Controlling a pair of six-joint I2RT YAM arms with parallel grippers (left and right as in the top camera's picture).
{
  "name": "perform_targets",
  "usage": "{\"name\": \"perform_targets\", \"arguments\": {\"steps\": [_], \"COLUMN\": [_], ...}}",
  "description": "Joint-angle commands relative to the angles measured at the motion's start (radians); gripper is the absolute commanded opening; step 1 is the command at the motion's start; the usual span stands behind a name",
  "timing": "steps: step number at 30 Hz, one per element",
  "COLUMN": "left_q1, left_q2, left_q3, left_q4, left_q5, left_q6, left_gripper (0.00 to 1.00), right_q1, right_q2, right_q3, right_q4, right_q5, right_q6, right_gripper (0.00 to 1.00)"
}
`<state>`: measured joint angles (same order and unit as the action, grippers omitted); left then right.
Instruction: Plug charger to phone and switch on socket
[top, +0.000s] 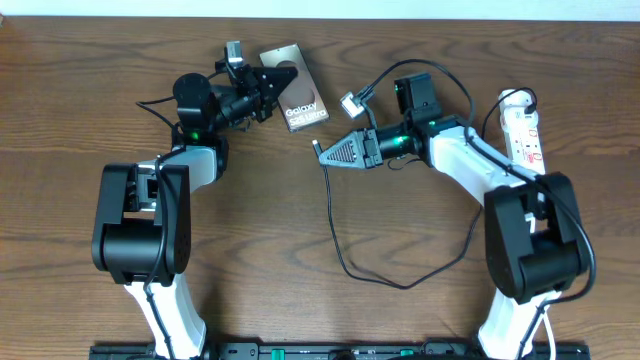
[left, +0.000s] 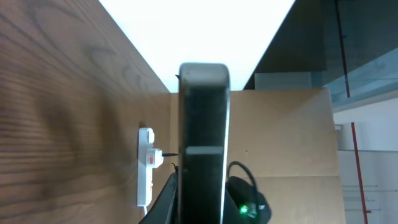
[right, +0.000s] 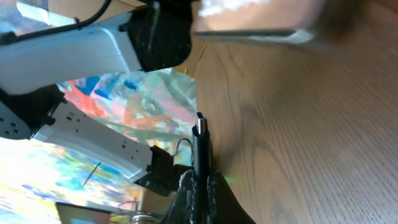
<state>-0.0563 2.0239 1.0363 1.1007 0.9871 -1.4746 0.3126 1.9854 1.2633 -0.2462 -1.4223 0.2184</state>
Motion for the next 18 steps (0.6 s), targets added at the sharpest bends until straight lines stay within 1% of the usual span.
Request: {"name": "perform_targets", "arguments": {"steps": [1,4,9,18], "left_q1": [-0.002,-0.002,-0.002,-0.002], "left_q2": [-0.004,-0.004,-0.004,-0.004], "left_q3": [0.0,0.0,0.0,0.0], "left_q4": [0.017,0.031,0.039,0.039], "left_q5": [-0.008,0.0,0.014,0.045], "left_q6": [-0.016,-0.025,-0.024,-0.024], "left_gripper": [0.07,0.07,0.07,0.07], "right_q1": [0.009,0.008,0.009,0.003], "right_q2": [0.006,0.006,0.006,0.006], "right_q3": [-0.003,-0.003,-0.003,-0.003], "right_q4": [0.04,0.093,0.154,0.168], "right_q5": [-0.042,-0.01,-0.01,-0.002], "right_q6": [0.084,0.157,0.217,0.223], "right_gripper": [0.01,0.01,0.01,0.01]}}
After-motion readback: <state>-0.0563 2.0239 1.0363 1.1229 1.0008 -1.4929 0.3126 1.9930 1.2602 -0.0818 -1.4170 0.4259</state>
